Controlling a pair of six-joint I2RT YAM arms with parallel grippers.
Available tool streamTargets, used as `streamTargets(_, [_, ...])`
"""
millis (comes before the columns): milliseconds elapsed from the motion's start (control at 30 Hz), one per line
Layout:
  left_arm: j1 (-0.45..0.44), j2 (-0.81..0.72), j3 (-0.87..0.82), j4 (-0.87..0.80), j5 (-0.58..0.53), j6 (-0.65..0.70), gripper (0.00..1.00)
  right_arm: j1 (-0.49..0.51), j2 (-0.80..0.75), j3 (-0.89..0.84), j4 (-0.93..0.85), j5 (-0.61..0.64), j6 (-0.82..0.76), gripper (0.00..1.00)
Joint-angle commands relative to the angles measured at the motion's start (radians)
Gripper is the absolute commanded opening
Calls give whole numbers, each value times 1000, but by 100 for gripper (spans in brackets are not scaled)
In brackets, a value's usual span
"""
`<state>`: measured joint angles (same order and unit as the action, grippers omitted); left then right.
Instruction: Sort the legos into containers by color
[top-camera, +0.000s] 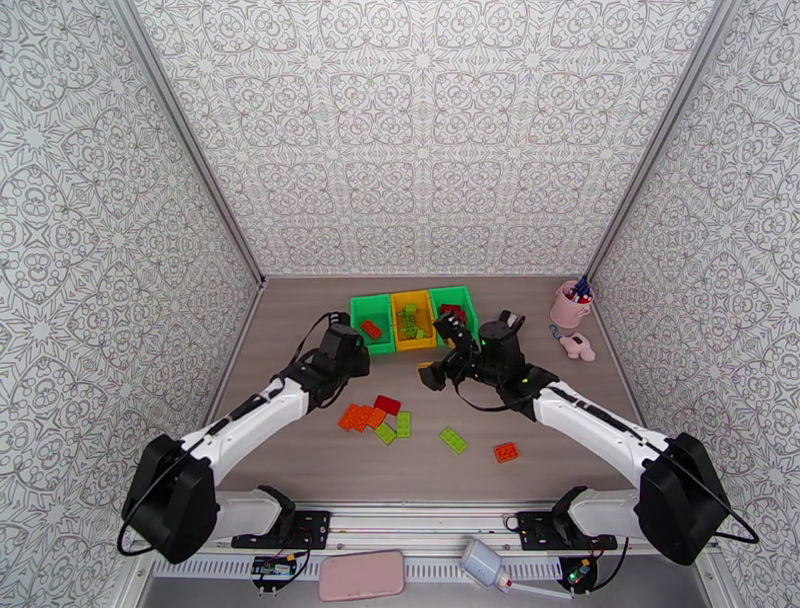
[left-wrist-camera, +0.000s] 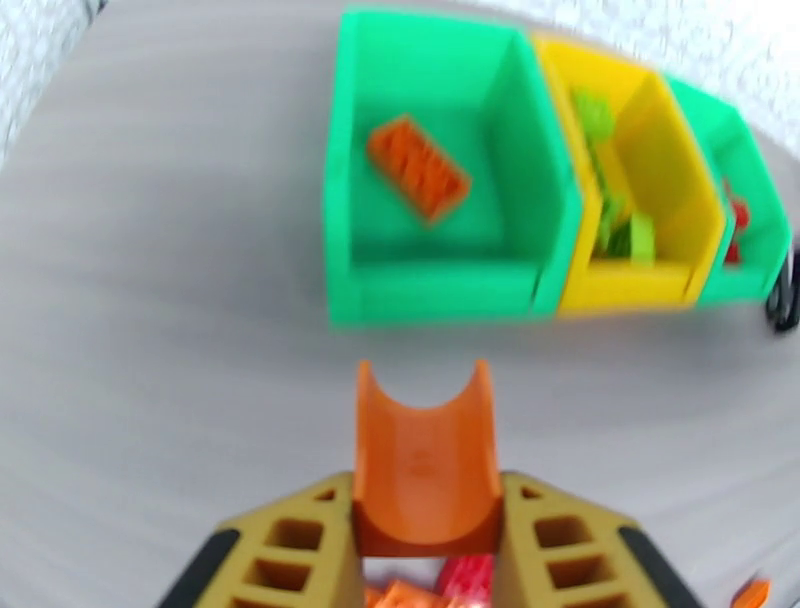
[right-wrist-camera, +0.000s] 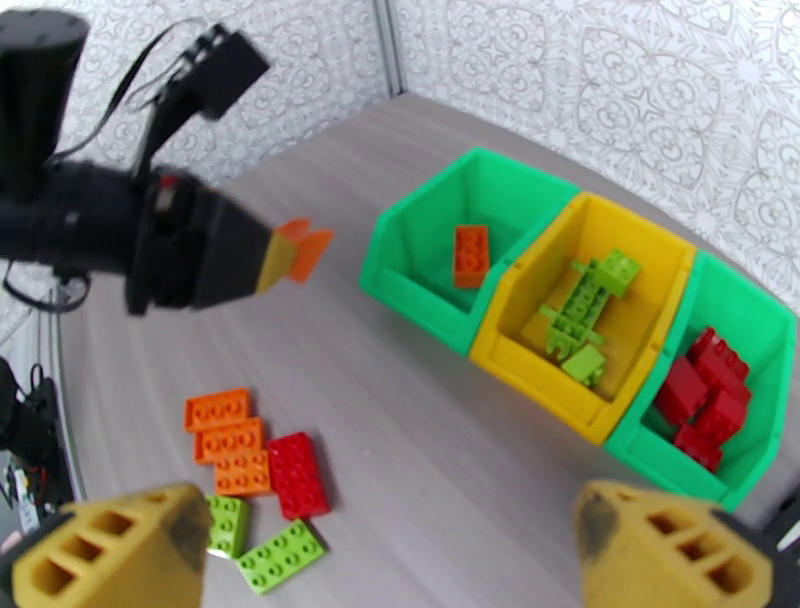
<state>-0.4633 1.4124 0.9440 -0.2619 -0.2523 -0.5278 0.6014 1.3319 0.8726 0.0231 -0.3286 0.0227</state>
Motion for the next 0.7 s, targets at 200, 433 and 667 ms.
streamTargets(200, [105, 333, 305, 83, 59, 81, 31, 6, -47, -27, 39, 37, 47, 100])
streamTargets(433, [134, 489, 469, 59, 103, 87, 36, 6, -84, -47, 13, 122, 75, 100])
streamTargets(667, [104, 388, 417, 70, 96, 124, 75, 6, -140, -67, -117, 363, 135, 100])
